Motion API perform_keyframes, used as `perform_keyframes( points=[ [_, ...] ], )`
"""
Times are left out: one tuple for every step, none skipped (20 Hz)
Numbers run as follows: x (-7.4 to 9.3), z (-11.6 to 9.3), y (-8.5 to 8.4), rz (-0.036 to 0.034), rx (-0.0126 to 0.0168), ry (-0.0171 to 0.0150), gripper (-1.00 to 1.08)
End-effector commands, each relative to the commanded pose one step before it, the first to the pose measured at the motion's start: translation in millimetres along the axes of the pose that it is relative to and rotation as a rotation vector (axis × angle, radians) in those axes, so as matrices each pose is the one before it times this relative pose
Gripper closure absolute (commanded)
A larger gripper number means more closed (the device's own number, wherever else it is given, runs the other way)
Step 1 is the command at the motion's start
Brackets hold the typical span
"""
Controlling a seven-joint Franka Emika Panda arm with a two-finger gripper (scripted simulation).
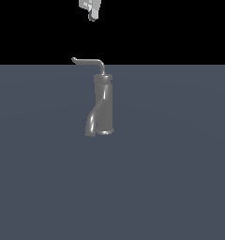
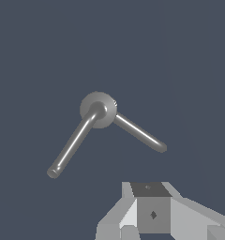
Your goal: Turn on the faucet by rotating a designated handle.
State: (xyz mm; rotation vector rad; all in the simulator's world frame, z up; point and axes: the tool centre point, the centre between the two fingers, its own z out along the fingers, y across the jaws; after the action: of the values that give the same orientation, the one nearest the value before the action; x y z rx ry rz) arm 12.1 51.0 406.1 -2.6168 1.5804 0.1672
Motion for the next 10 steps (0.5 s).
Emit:
perform_keyframes(
  points=[
    [2.79, 8.61, -14.37, 0.06375, -0.00034, 0.00769, 1.08],
    [0.62, 3.57, -5.62, 0.02469, -0.0002, 0.00351, 1.08],
    [0.41, 3.64, -5.6, 0.02459, -0.00012, 0.00372, 1.08],
    [0.2, 3.71, -5.58, 0.02449, -0.00002, 0.00392, 1.08],
    [-0.01, 3.78, -5.54, 0.02438, 0.00008, 0.00412, 1.08],
    [-0.22, 3.85, -5.5, 0.02427, 0.0002, 0.00431, 1.08],
    [-0.44, 3.92, -5.45, 0.02413, 0.00032, 0.0045, 1.08],
    [-0.65, 3.98, -5.39, 0.02402, 0.00046, 0.00468, 1.08],
    [-0.86, 4.04, -5.32, 0.0239, 0.00061, 0.00485, 1.08],
    [-1.08, 4.1, -5.25, 0.02374, 0.00077, 0.00501, 1.08]
  ],
)
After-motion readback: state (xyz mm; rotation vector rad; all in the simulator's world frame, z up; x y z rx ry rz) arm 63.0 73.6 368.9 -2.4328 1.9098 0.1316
